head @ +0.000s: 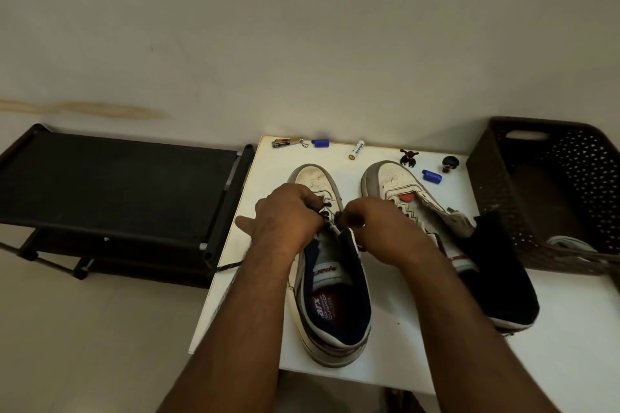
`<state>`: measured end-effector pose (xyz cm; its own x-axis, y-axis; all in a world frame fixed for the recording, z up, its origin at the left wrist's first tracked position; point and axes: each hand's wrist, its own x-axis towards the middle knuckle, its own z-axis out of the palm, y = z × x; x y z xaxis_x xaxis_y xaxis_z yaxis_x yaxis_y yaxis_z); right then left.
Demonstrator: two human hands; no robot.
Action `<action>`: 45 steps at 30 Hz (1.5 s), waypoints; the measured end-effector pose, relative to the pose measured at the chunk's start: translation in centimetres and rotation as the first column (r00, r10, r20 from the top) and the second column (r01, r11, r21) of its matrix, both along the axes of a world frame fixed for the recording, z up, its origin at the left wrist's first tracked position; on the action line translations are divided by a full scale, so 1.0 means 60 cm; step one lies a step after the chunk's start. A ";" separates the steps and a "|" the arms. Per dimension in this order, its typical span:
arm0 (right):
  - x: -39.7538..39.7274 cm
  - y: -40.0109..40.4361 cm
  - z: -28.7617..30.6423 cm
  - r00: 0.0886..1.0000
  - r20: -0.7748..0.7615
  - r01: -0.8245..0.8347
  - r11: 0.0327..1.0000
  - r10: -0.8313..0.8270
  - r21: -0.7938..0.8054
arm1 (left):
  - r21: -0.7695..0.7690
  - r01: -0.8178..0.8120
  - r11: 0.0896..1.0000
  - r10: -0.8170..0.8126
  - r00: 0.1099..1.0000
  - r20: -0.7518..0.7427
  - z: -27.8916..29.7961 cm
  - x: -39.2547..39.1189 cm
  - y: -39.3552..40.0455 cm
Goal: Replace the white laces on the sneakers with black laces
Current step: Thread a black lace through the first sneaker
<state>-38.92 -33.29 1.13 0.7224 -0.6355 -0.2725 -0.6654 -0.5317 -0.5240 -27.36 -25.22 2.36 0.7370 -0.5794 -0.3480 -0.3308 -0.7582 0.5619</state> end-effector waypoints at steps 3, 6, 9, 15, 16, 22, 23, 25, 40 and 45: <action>0.005 0.004 -0.005 0.998 0.011 0.056 0.994 -0.055 -0.092 | -0.041 -0.016 0.999 0.015 1.000 -0.015 -0.007 0.005 0.001; 0.003 -0.002 0.027 0.890 0.352 0.399 0.868 -0.290 -0.295 | -0.056 0.006 0.998 -0.009 0.999 -0.044 -0.008 0.011 0.004; -0.012 -0.013 0.057 0.840 0.422 0.487 0.817 -0.342 -0.308 | -0.130 -0.024 0.991 0.010 0.994 -0.104 -0.015 0.023 0.008; 0.001 0.011 0.035 0.992 0.121 -0.023 0.981 0.047 -0.194 | -0.312 -0.193 0.930 0.068 0.926 -0.372 0.009 0.033 0.033; 0.006 0.017 0.028 0.995 0.030 -0.088 0.986 0.093 -0.143 | -0.285 -0.161 0.945 0.015 0.891 -0.454 0.016 0.027 0.036; 0.003 0.012 0.024 0.949 0.270 0.234 0.941 -0.165 -0.246 | -0.215 -0.031 0.976 -0.048 0.936 -0.350 0.007 0.022 0.041; 0.000 0.008 0.032 0.874 0.442 0.353 0.890 -0.204 -0.288 | -0.189 -0.017 0.982 -0.048 0.940 -0.337 0.005 0.023 0.042; -0.007 0.003 0.044 0.752 0.629 0.479 0.819 -0.197 -0.317 | -0.147 -0.007 0.989 -0.042 0.944 -0.326 0.002 0.026 0.044; 0.000 0.007 0.004 1.000 0.016 -0.020 0.994 0.022 -0.106 | -0.161 -0.091 0.983 0.051 0.970 -0.237 -0.005 0.031 0.029; 0.007 0.018 -0.010 1.000 0.016 -0.018 0.982 0.021 -0.188 | -0.158 -0.111 0.981 0.088 0.985 -0.147 -0.013 0.043 0.029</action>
